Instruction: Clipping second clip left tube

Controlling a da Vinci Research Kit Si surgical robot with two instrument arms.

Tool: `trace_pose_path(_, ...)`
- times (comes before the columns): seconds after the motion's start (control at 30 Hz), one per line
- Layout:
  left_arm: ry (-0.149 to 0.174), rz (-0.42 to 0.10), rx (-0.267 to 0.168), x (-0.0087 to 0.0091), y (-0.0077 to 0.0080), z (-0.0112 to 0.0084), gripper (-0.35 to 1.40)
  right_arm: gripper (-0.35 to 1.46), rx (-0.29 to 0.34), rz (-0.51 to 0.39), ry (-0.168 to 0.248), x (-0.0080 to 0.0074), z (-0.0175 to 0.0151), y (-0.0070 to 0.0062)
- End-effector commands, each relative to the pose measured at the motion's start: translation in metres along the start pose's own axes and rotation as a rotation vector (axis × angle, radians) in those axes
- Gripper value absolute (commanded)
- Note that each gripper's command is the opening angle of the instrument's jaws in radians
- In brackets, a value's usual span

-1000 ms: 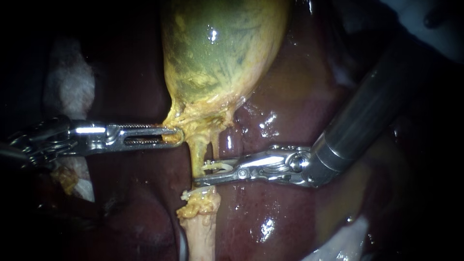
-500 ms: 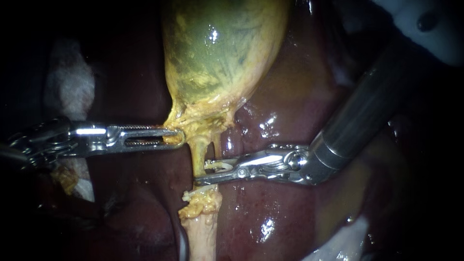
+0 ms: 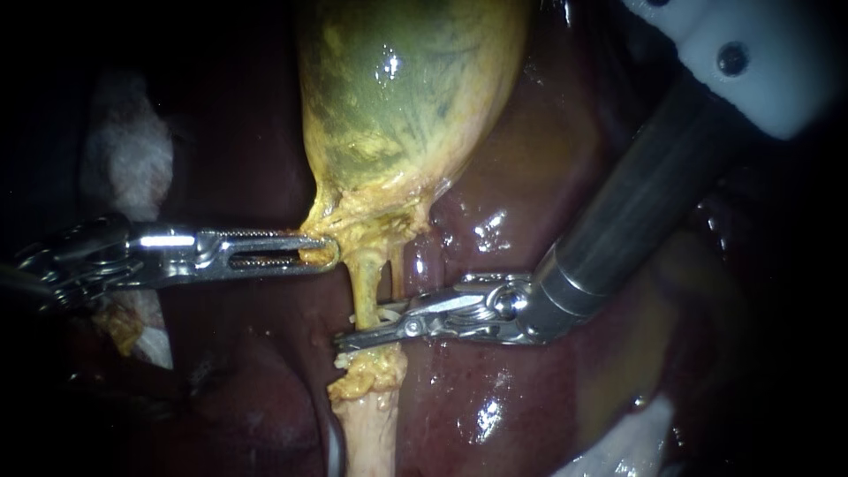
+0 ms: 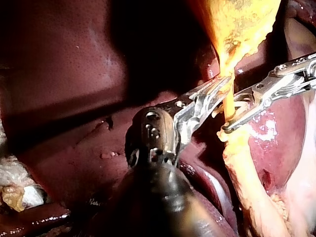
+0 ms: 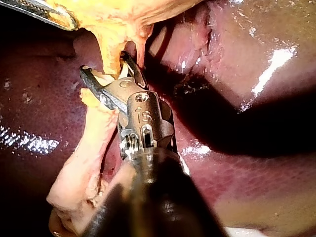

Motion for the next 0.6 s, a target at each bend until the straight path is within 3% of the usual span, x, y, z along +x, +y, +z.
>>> trace_pose_path(0.03,0.000,0.000,0.000,0.0000,0.0000,0.0000,-0.35,0.50,-0.001,0.001,0.001,0.0001,0.0002,-0.0001)
trace_pose_path(0.6,0.001,0.000,0.001,0.0000,0.0001,0.0002,-0.35,0.48,-0.045,-0.026,-0.047,0.0004,0.0011,-0.0004)
